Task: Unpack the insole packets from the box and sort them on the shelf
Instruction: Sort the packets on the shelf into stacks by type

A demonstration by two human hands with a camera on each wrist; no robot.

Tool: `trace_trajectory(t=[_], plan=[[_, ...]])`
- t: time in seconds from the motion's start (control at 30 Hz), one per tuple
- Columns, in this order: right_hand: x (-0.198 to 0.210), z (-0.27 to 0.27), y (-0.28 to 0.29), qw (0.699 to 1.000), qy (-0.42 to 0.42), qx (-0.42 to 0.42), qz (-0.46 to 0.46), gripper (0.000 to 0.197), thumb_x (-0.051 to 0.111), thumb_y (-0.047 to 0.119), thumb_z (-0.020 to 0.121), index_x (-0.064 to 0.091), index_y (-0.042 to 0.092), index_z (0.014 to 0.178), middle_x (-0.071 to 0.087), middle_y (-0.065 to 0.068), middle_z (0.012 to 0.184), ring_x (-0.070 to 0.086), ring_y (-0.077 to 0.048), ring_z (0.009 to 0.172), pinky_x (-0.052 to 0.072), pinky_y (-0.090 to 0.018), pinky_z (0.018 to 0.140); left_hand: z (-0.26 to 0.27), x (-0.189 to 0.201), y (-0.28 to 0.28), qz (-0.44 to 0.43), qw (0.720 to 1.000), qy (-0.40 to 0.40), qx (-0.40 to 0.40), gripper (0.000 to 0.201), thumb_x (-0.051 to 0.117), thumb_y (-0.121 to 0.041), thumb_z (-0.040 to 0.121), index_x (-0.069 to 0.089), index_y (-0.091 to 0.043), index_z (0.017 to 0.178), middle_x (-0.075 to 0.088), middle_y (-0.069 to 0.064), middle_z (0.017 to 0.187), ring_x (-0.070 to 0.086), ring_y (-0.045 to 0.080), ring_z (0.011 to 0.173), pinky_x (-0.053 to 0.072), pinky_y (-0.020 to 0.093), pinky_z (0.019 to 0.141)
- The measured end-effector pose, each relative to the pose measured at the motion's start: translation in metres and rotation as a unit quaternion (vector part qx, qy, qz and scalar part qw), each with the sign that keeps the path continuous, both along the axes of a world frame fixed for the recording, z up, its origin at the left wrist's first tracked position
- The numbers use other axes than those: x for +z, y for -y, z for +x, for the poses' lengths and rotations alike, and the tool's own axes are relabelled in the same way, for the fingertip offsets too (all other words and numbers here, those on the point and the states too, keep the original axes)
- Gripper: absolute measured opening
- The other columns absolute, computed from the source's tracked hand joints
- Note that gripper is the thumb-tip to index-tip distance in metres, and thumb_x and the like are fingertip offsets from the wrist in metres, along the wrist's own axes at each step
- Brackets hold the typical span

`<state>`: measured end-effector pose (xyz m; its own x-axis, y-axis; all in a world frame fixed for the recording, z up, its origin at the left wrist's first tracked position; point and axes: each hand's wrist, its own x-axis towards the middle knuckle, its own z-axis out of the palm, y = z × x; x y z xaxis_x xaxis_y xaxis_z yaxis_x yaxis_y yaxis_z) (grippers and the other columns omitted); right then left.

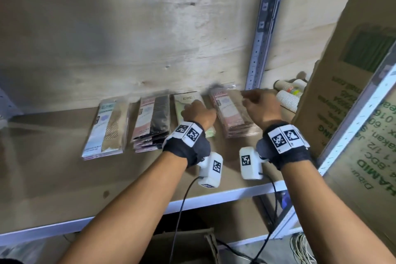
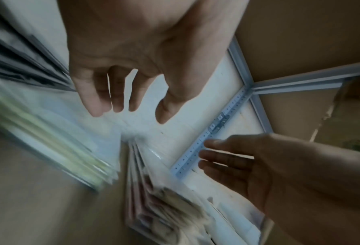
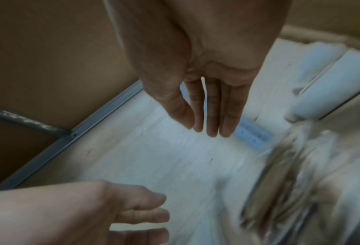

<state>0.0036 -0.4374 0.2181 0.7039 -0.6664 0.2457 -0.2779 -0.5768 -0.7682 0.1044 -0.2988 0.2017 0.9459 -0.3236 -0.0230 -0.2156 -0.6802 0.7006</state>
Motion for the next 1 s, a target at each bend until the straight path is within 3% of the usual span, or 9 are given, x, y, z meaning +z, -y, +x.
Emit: trace_trajectory(t=[0.07, 0.2, 0.37, 0.43, 0.53, 0.63, 0.8, 1.0], plan=[[0.007, 0.014, -0.015, 0.997, -0.030, 0.071, 0.014, 0.030, 0.060, 0.021, 0.092, 0.069, 0.019, 0.121, 0.070, -0.001, 0.120, 0.064, -0.019, 0.112, 0.047, -0.030, 0.104, 0.015, 0.005, -0.010, -0.007, 1.000, -0.012, 0.006, 0.048, 0.046, -0.033, 0.096, 0.053, -0.002, 0.132, 0.049, 0.020, 0.142, 0.047, 0.037, 0.130, 0.040, 0.041, 0.108], [0.002, 0.041, -0.036, 0.981, -0.128, 0.144, -0.013, 0.033, 0.053, 0.016, 0.094, 0.067, 0.011, 0.124, 0.065, -0.010, 0.128, 0.060, -0.027, 0.116, 0.046, -0.036, 0.104, 0.034, 0.016, -0.022, -0.043, 0.997, -0.063, 0.007, 0.055, 0.028, -0.035, 0.104, 0.056, 0.007, 0.126, 0.051, 0.029, 0.138, 0.048, 0.037, 0.128, 0.034, 0.039, 0.111], [-0.011, 0.065, -0.048, 0.966, -0.197, 0.170, 0.005, 0.034, 0.053, 0.015, 0.095, 0.060, 0.007, 0.127, 0.059, -0.012, 0.132, 0.053, -0.031, 0.127, 0.042, -0.037, 0.108, 0.045, 0.016, -0.023, -0.079, 0.992, -0.098, -0.011, 0.050, 0.036, -0.034, 0.105, 0.054, 0.003, 0.133, 0.054, 0.022, 0.139, 0.052, 0.033, 0.128, 0.042, 0.032, 0.102], [-0.014, 0.071, -0.051, 0.956, -0.234, 0.178, -0.001, 0.024, 0.053, 0.014, 0.094, 0.062, 0.008, 0.116, 0.058, -0.010, 0.124, 0.049, -0.033, 0.131, 0.041, -0.038, 0.109, 0.046, 0.015, -0.021, -0.062, 0.991, -0.117, -0.010, 0.053, 0.033, -0.036, 0.105, 0.048, 0.003, 0.138, 0.044, 0.021, 0.148, 0.044, 0.032, 0.135, 0.036, 0.031, 0.107], [-0.018, 0.078, -0.053, 0.951, -0.254, 0.178, -0.007, 0.044, 0.049, 0.011, 0.095, 0.050, 0.000, 0.138, 0.047, -0.016, 0.146, 0.045, -0.032, 0.135, 0.040, -0.040, 0.111, 0.045, 0.014, -0.021, -0.034, 0.991, -0.126, -0.008, 0.057, 0.026, -0.038, 0.105, 0.041, 0.002, 0.143, 0.033, 0.020, 0.155, 0.034, 0.031, 0.142, 0.019, 0.033, 0.117], [-0.022, 0.080, -0.053, 0.956, -0.246, 0.160, -0.011, 0.043, 0.049, 0.009, 0.096, 0.050, 0.000, 0.138, 0.052, -0.020, 0.140, 0.050, -0.033, 0.130, 0.040, -0.041, 0.109, 0.048, 0.013, -0.020, -0.025, 0.991, -0.130, -0.008, 0.055, 0.028, -0.036, 0.105, 0.042, 0.002, 0.142, 0.037, 0.020, 0.153, 0.039, 0.031, 0.139, 0.023, 0.033, 0.117], [-0.025, 0.081, -0.050, 0.960, -0.238, 0.149, -0.007, 0.042, 0.050, 0.007, 0.095, 0.053, 0.000, 0.136, 0.056, -0.021, 0.135, 0.053, -0.034, 0.126, 0.042, -0.041, 0.108, 0.056, 0.010, -0.019, -0.041, 0.991, -0.128, 0.001, 0.052, 0.036, -0.035, 0.103, 0.043, 0.000, 0.142, 0.041, 0.018, 0.150, 0.043, 0.033, 0.134, 0.035, 0.033, 0.105], [-0.026, 0.081, -0.050, 0.960, -0.240, 0.145, -0.008, 0.042, 0.051, 0.009, 0.094, 0.053, 0.001, 0.135, 0.057, -0.020, 0.134, 0.053, -0.035, 0.125, 0.043, -0.042, 0.107, 0.063, 0.002, -0.022, -0.067, 0.990, -0.126, -0.006, 0.046, 0.045, -0.030, 0.101, 0.054, 0.001, 0.135, 0.054, 0.019, 0.140, 0.052, 0.032, 0.129, 0.044, 0.031, 0.098]])
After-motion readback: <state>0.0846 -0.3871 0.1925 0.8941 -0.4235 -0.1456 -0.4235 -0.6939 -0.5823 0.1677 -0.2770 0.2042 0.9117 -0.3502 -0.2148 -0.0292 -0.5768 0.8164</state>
